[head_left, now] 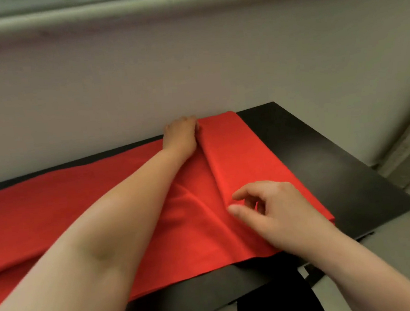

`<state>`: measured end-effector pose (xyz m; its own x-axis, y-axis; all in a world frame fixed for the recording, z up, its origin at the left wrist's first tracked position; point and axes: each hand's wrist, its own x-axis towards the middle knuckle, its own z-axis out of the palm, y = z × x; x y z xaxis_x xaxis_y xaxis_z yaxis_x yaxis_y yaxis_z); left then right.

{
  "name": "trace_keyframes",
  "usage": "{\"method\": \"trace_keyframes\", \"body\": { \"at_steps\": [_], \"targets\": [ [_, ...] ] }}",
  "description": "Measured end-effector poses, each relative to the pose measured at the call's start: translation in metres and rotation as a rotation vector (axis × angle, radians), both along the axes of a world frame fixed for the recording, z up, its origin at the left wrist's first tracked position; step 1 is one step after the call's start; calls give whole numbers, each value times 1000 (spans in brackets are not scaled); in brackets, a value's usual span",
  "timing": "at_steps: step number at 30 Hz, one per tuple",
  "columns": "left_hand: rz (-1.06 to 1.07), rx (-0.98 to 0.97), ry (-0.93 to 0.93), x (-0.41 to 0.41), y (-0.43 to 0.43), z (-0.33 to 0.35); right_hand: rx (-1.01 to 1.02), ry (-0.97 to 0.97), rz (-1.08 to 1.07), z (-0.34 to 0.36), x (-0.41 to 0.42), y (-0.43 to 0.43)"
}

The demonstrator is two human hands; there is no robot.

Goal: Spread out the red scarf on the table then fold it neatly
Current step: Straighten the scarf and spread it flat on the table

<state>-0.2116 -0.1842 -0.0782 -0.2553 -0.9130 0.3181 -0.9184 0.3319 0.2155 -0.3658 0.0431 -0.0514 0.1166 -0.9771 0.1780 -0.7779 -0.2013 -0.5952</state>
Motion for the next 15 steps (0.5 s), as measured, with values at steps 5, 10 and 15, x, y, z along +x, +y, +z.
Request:
{"method": "trace_keyframes", "body": {
  "at_steps": [5, 10, 15],
  "targets": [
    [-174, 141, 11, -36, 23, 14, 1, 103, -130, -13, -24, -22],
    [-107, 477, -259, -45, 38, -9, 187, 509, -46, -43, -32, -29],
    [-105, 430, -236, -51, 35, -10, 197, 534, -38, -41, -42, -34]
  ]
}}
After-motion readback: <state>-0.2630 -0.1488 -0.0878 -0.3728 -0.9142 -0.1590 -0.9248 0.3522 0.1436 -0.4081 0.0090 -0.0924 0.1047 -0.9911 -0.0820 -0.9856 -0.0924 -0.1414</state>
